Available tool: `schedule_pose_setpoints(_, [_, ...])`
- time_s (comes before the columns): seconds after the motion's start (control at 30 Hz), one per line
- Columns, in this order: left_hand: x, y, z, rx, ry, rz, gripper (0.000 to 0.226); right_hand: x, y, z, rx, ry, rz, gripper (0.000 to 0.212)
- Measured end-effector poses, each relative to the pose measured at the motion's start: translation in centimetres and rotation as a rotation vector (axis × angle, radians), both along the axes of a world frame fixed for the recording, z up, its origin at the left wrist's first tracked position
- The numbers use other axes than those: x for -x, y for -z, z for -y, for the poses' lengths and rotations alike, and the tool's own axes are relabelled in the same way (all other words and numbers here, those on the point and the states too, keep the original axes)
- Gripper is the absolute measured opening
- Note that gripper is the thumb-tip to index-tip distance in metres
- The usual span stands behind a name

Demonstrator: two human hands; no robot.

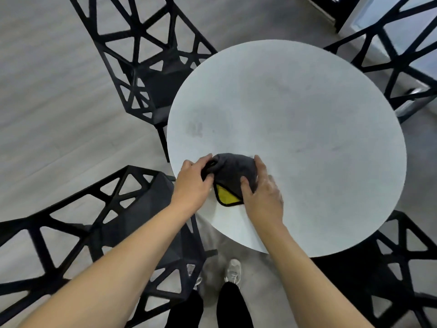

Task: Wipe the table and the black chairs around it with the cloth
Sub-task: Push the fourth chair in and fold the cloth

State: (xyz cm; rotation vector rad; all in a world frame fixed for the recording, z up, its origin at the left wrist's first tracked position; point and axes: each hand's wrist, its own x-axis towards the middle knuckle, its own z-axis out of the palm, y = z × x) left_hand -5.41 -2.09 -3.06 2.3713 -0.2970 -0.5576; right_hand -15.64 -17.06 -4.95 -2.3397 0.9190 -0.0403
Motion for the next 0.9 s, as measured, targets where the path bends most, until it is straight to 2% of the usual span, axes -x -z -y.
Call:
schedule_pose_setpoints(0.07, [0.3,-0.7,0.4,0.063,-0.042,0.042,0.049,0.3,-0.4,-0.4,-0.032,0.012,0.021,0.068])
schedule_pose_setpoints(0.2, [0.5,-2.6,0.9,0.212,-0.169,0.021,0.037,1.0,-1.9,-0.4,-0.334,0.113,0.282,0.051])
schedule_pose_setpoints(0.23, [0.9,-2.9,0.6,0.242,-0.181,0.001,0.035,1.3,-2.0,-0.5,-0.353,0.124,0.316,0.051])
schedule_pose_setpoints(0.3, [2.3,-2.9,-0.7,0.218,-0.136,-0.026,0.031,2.4,-1.7,-0.7,-0.313,0.108,0.309,0.052])
schedule_pose_setpoints(0.4, [4.9,-1.4,-2.9,0.018,-0.007,-0.096,0.033,4.2,-0.2,-1.0,-0.287,0.084,0.170,0.052])
schedule_pose_setpoints(0.5, [5.9,0.5,-3.0,-0.133,0.051,-0.045,0.035,4.4,0.5,-1.1,-0.233,0.031,0.121,0.060])
schedule_pose_setpoints(0.57, [5.3,0.9,-2.4,-0.224,0.052,0.113,0.049,3.7,0.3,-0.6,-0.058,-0.051,0.059,0.082])
schedule_pose_setpoints(0.63, [4.3,1.1,-1.9,-0.294,0.078,0.269,0.078,2.8,-0.2,0.4,0.170,-0.208,-0.051,0.104])
schedule_pose_setpoints(0.67, [3.7,1.0,-1.8,-0.313,0.152,0.317,0.092,2.2,-0.6,1.0,0.245,-0.312,-0.086,0.107])
schedule_pose_setpoints(0.7, [3.1,1.0,-1.7,-0.332,0.258,0.331,0.102,1.6,-0.9,1.4,0.296,-0.410,-0.102,0.103])
schedule_pose_setpoints(0.77, [2.0,1.2,-1.2,-0.363,0.439,0.291,0.105,0.3,-1.1,2.1,0.333,-0.518,-0.101,0.085])
schedule_pose_setpoints(0.83, [1.2,1.3,-0.5,-0.329,0.497,0.302,0.090,-0.7,-1.3,2.3,0.338,-0.538,-0.047,0.064])
schedule_pose_setpoints(0.9, [0.4,0.7,0.5,-0.242,0.460,0.412,0.067,-1.0,-1.6,2.4,0.366,-0.484,0.108,0.054])
